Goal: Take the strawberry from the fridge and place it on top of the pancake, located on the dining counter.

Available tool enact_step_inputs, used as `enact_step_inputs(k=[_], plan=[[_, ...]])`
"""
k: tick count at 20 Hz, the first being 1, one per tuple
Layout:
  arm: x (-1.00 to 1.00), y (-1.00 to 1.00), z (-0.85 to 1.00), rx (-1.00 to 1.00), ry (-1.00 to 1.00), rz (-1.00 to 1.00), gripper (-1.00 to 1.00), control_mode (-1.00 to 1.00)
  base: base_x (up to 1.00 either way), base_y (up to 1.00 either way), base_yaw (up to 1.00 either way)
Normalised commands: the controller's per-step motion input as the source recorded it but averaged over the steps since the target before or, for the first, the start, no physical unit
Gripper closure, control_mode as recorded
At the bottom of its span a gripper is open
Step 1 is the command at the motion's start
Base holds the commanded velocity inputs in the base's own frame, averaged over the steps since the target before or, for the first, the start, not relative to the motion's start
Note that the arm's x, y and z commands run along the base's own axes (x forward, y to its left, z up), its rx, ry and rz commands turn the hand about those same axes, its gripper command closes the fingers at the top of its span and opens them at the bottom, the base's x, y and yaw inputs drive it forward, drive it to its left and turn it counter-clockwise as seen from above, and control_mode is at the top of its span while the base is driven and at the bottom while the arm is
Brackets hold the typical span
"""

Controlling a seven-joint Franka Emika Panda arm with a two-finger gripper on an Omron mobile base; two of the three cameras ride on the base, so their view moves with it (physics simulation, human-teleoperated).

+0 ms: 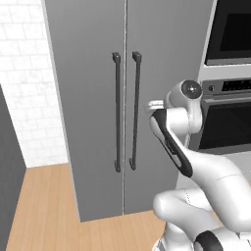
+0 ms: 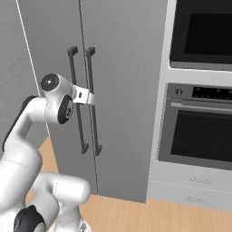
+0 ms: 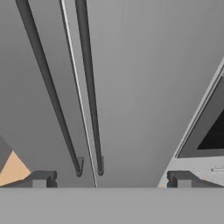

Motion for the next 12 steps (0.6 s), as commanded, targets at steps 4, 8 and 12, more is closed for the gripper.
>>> enact_step_inputs(k=[4, 8, 12], plan=[[0.51, 0.17, -0.04, 0.00, -0.05, 0.01, -1.00, -1.00, 0.00, 0.00, 0.00], [0.62, 0.27, 0.00, 0.01, 0.00, 0.03, -1.00, -1.00, 0.00, 0.00, 0.00], [0.56, 0.24, 0.00, 0.01, 0.00, 0.02, -1.00, -1.00, 0.00, 0.00, 0.00]])
